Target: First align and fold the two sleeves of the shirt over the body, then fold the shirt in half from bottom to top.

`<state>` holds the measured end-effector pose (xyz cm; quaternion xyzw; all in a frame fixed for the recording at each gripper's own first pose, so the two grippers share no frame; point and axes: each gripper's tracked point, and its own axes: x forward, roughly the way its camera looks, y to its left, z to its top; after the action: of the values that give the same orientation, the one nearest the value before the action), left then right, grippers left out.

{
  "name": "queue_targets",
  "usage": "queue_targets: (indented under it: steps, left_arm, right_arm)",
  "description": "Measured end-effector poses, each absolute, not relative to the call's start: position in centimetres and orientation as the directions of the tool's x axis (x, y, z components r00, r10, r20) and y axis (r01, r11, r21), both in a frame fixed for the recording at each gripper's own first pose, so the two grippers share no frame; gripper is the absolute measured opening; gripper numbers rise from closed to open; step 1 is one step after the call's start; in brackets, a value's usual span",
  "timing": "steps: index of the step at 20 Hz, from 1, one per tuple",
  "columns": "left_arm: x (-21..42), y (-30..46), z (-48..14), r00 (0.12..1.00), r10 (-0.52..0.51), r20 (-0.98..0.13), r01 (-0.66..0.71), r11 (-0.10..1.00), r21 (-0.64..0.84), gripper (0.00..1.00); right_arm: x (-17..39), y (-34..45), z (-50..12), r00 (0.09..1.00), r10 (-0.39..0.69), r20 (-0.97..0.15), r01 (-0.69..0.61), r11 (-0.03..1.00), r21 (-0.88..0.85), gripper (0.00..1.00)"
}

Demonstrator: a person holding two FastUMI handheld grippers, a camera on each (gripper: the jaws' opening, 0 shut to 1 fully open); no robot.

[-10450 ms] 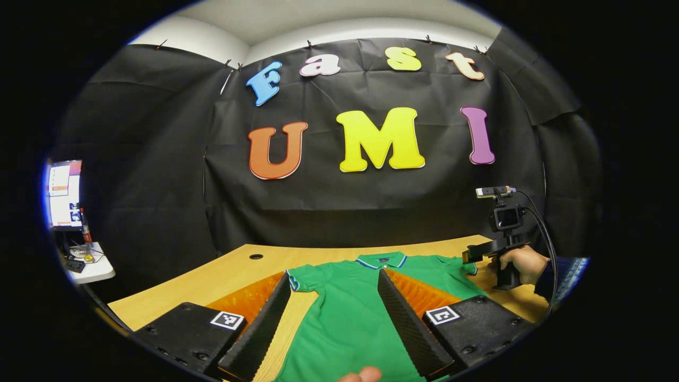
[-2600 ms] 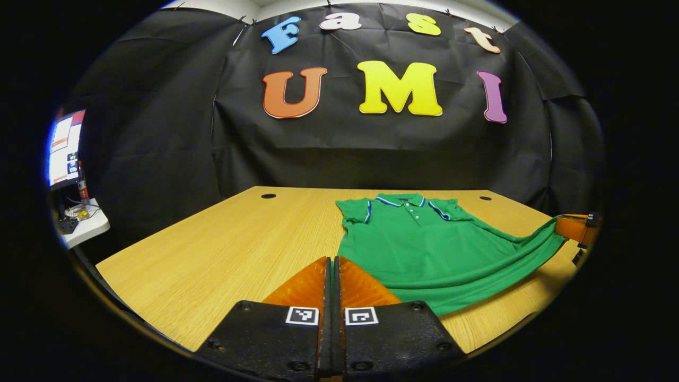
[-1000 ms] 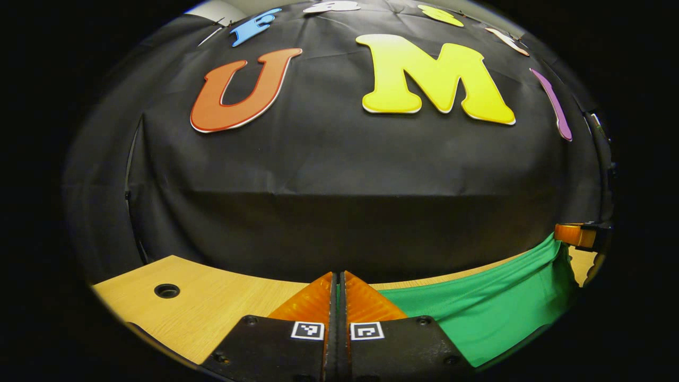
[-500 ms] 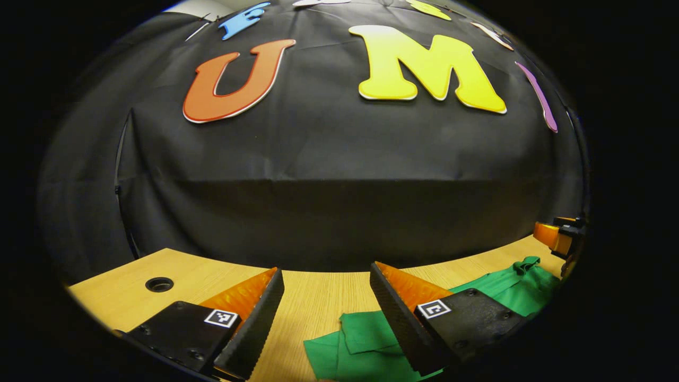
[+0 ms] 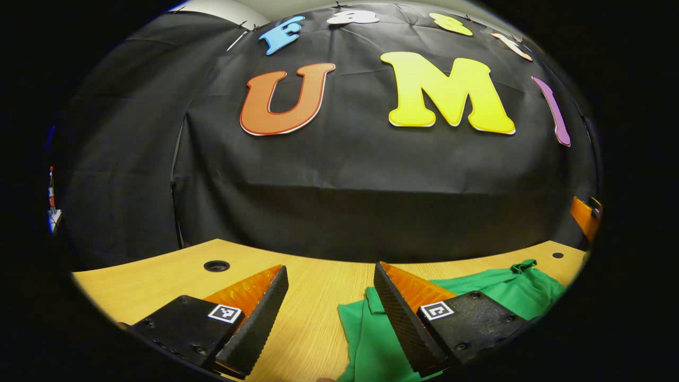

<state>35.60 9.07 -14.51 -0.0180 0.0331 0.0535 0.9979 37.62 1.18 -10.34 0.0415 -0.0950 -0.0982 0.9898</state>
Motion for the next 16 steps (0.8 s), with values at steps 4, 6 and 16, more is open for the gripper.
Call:
queue_targets:
  steps: [4,6,16]
  left_arm:
    - [31.2,9.2,-15.2,0.986,0.134,-0.096,-0.132,0.991,0.033,1.00]
    - [28.9,9.6,-15.2,0.983,0.154,-0.098,-0.148,0.987,0.064,1.00]
    - [13.9,7.7,-10.3,0.990,0.141,0.004,-0.140,0.988,-0.057,1.00]
  right_arm:
    - [32.9,1.6,-11.7,0.974,-0.186,0.131,0.175,0.981,0.089,0.97]
    - [30.4,2.4,-11.8,0.982,-0.151,0.110,0.141,0.985,0.098,0.98]
    - [15.9,-2.2,-14.0,0.988,-0.158,-0.001,0.158,0.987,-0.011,0.96]
